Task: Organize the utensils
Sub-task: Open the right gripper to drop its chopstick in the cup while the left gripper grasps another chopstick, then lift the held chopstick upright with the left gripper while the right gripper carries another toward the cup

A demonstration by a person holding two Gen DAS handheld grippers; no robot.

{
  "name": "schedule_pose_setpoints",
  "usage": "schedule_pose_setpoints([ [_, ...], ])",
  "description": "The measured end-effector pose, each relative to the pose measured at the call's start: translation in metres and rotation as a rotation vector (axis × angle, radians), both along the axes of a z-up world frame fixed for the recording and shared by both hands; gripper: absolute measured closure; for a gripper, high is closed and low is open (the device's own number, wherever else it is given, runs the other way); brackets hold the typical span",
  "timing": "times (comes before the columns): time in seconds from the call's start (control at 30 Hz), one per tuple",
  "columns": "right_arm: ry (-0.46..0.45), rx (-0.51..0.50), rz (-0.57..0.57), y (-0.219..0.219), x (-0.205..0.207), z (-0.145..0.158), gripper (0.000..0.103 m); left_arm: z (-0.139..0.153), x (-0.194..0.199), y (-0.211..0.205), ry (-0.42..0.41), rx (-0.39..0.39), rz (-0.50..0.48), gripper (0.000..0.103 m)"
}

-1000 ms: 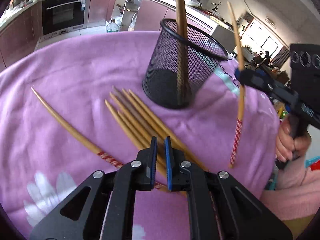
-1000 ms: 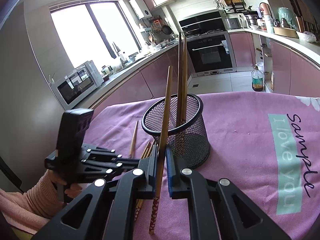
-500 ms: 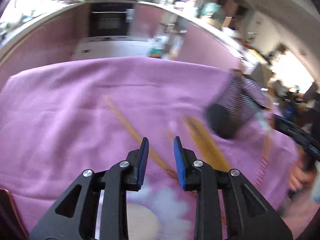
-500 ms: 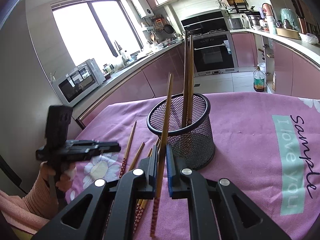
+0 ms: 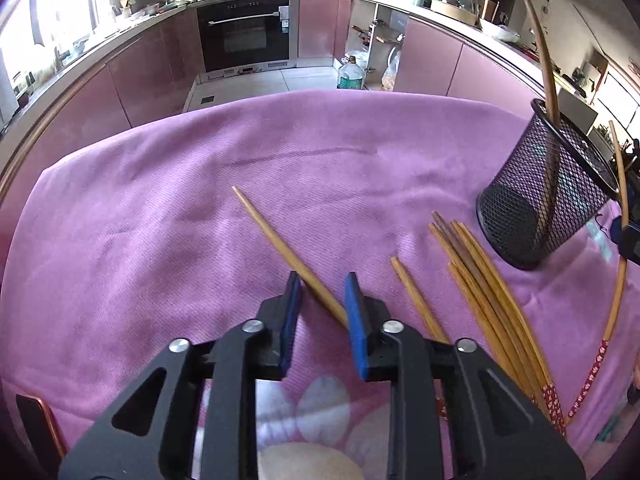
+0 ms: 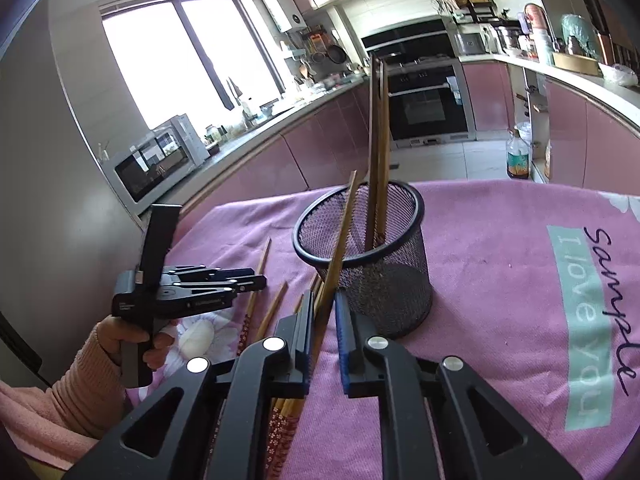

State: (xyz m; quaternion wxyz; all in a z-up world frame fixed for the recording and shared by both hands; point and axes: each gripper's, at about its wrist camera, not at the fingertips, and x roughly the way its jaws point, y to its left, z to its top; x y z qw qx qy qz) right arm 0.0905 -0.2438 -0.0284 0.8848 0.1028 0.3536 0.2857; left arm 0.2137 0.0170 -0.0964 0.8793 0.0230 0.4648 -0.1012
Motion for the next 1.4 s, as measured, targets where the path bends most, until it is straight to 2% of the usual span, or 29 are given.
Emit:
schedule_pose_setpoints([
  [0.33, -0.004, 0.002, -0.012, 0.004, -0.002, 0.001, 0.097, -0.002, -0.029, -0.002, 0.006, -0.019, -0.010, 0.095],
  [0.5, -0.018, -0.002, -0.009, 0.004, -0.005, 0.005, 0.097, -0.001, -0.045, -0.012, -0.006, 0.031, -0.021, 0.095],
  [0.6, -0.022, -0.003, -0.007, 0.005, -0.005, 0.006, 0.097, 0.001, -0.043, -0.018, -0.005, 0.042, -0.038, 0.088],
  [0.7, -0.024, -0.005, -0.005, 0.006, -0.006, 0.006, 0.097, 0.002, -0.032, -0.023, -0.009, 0.052, -0.037, 0.085],
  [0.77, -0.022, -0.008, -0.004, 0.006, -0.006, 0.006, 0.097, 0.002, -0.027, -0.023, -0.007, 0.046, -0.035, 0.087],
  [0.83, -0.026, -0.013, -0.004, 0.005, -0.007, 0.008, 0.097, 0.003, -0.024, -0.025, -0.008, 0.047, -0.031, 0.095],
  [0.97, -0.041, -0.016, -0.010, 0.004, -0.010, 0.013, 0.097, 0.004, -0.023, -0.030, -0.028, 0.064, -0.017, 0.096],
  [1.1, -0.059, -0.015, -0.014, 0.004, -0.012, 0.017, 0.097, 0.011, -0.029, -0.031, -0.039, 0.031, -0.016, 0.096],
  [1.17, -0.072, -0.019, -0.015, 0.004, -0.014, 0.021, 0.097, 0.019, -0.035, -0.028, -0.042, -0.013, -0.029, 0.096],
  [1.4, -0.134, -0.017, -0.022, 0.001, -0.017, 0.041, 0.097, 0.070, -0.064, -0.017, -0.108, -0.170, -0.106, 0.096],
])
